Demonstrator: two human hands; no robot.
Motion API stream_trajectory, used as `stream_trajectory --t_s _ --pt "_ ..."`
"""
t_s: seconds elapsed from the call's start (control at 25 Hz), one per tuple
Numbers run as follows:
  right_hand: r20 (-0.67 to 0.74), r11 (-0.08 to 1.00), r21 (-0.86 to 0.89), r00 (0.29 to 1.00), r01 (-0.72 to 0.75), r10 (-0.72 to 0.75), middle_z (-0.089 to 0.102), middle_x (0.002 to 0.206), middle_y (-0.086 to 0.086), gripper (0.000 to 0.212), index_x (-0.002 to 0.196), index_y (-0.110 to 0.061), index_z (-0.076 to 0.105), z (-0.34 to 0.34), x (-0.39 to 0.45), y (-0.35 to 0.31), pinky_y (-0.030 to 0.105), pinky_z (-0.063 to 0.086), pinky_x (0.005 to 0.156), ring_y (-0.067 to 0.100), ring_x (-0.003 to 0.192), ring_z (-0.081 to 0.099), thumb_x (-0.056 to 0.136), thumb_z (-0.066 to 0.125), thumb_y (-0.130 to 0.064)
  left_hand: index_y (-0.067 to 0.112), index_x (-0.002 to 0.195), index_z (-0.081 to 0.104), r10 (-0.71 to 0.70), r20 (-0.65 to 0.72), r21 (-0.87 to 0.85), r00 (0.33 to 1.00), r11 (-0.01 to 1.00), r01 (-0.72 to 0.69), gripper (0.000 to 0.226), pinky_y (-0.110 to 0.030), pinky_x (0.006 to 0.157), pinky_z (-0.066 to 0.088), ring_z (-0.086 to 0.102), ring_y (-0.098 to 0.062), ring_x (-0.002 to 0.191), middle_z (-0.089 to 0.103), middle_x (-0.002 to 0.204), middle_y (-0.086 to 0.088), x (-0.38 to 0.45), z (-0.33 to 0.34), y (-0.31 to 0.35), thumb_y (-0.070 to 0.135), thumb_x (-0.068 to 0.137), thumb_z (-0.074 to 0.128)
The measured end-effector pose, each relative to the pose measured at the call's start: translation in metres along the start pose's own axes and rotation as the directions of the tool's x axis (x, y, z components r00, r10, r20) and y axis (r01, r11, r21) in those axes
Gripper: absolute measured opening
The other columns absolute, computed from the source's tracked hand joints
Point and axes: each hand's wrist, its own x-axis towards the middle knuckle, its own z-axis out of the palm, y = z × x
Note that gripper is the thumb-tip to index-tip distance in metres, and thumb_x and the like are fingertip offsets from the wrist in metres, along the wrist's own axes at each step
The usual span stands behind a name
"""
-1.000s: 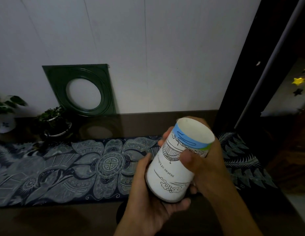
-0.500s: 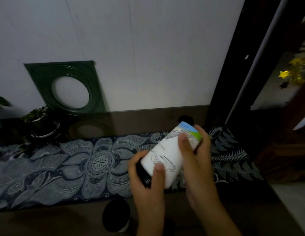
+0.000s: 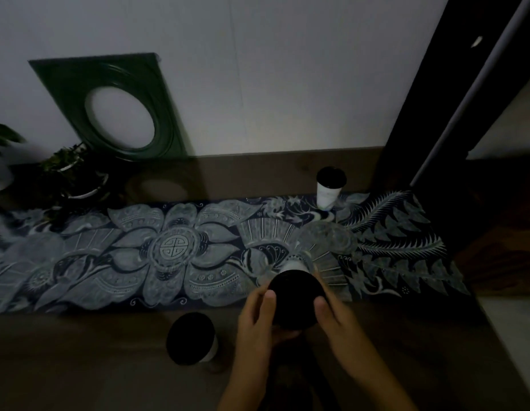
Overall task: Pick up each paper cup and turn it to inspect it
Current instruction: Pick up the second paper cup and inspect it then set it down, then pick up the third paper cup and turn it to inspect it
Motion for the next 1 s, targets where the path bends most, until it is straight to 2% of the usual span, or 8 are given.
stream_trajectory --t_s 0.08,0.16,0.32,0.52,0.68,0.8,0.92,1.0 --pt "0.011 0.982 0.136 0.991 -0.134 0.134 0.047 0.149 -0.004 0.064 0.146 -0.035 0.04 -0.001 0.006 0.025 0.021 0.047 0.098 0.004 0.13 0.049 0.086 0.045 -0.057 0.023 0.098 0.079 -0.066 -0.006 0.016 0.998 0.998 0.066 0.022 -0.037 0.059 0.061 0.076 -0.026 0.096 0.076 0.107 -0.01 0.007 -0.012 -0.017 0.036 0.087 0.064" --pt "0.006 0.953 0.171 0.968 -0.249 0.252 0.056 0.14 0.002 0.068 0.143 -0.024 0.047 0.004 0.013 0.045 0.028 0.054 0.091 0.013 0.121 0.057 0.083 0.048 -0.055 0.012 0.105 0.077 -0.147 -0.049 0.02 0.988 0.989 0.148 0.022 -0.035 0.057 0.061 0.074 -0.03 0.097 0.074 0.109 -0.017 0.016 -0.021 -0.033 0.024 0.096 0.061" --pt "-0.008 0.924 0.109 0.93 -0.366 0.369 0.064 0.118 -0.007 0.062 0.131 -0.023 0.054 0.012 0.021 0.063 0.013 0.054 0.064 0.0 0.1 0.061 0.08 0.047 -0.056 0.008 0.098 0.079 -0.241 -0.11 0.033 0.964 0.969 0.246 0.024 -0.029 0.065 0.06 0.077 -0.023 0.087 0.079 0.1 -0.018 0.026 -0.04 -0.063 0.014 0.102 0.056" --pt "-0.012 0.875 0.105 0.879 -0.473 0.476 0.061 0.123 0.002 0.038 0.125 -0.029 0.055 0.01 0.022 0.084 0.029 0.055 0.079 0.018 0.111 0.059 0.094 0.043 -0.048 0.014 0.089 0.082 -0.308 -0.164 0.062 0.937 0.945 0.321 0.026 -0.033 0.075 0.059 0.076 -0.021 0.088 0.08 0.097 -0.016 0.031 -0.046 -0.084 0.019 0.1 0.06" --pt "-0.003 0.861 0.123 0.867 -0.494 0.498 0.061 0.119 -0.003 0.033 0.115 -0.036 0.055 0.005 0.027 0.088 0.033 0.055 0.08 0.014 0.106 0.059 0.089 0.045 -0.053 0.022 0.098 0.081 -0.346 -0.173 0.046 0.922 0.932 0.359 0.017 -0.044 0.088 0.06 0.076 -0.026 0.1 0.081 0.103 -0.008 0.036 -0.049 -0.089 0.027 0.097 0.065" --pt "0.001 0.852 0.118 0.859 -0.509 0.513 0.062 0.12 -0.001 0.019 0.11 -0.039 0.058 0.003 0.033 0.089 0.033 0.054 0.077 0.013 0.103 0.06 0.098 0.044 -0.045 0.031 0.092 0.081 -0.365 -0.173 0.075 0.915 0.921 0.382 0.017 -0.036 0.076 0.06 0.078 -0.019 0.09 0.082 0.095 0.001 0.036 -0.045 -0.085 0.03 0.097 0.064" --pt "-0.023 0.865 0.074 0.866 -0.496 0.499 0.063 0.12 0.0 0.034 0.125 -0.027 0.058 0.0 0.035 0.085 0.033 0.054 0.079 0.012 0.103 0.061 0.096 0.048 -0.043 0.022 0.102 0.076 -0.36 -0.215 0.069 0.908 0.922 0.382 0.013 -0.036 0.077 0.057 0.075 -0.025 0.094 0.079 0.103 -0.008 0.036 -0.042 -0.081 0.026 0.098 0.064" --pt "-0.072 0.899 -0.007 0.897 -0.438 0.437 0.058 0.134 0.005 0.04 0.132 -0.027 0.053 -0.003 0.036 0.077 0.037 0.052 0.09 0.017 0.116 0.057 0.096 0.048 -0.043 0.018 0.113 0.07 -0.294 -0.205 0.111 0.934 0.941 0.321 0.017 -0.028 0.075 0.058 0.074 -0.015 0.095 0.075 0.112 -0.009 0.035 -0.042 -0.073 0.022 0.099 0.062"
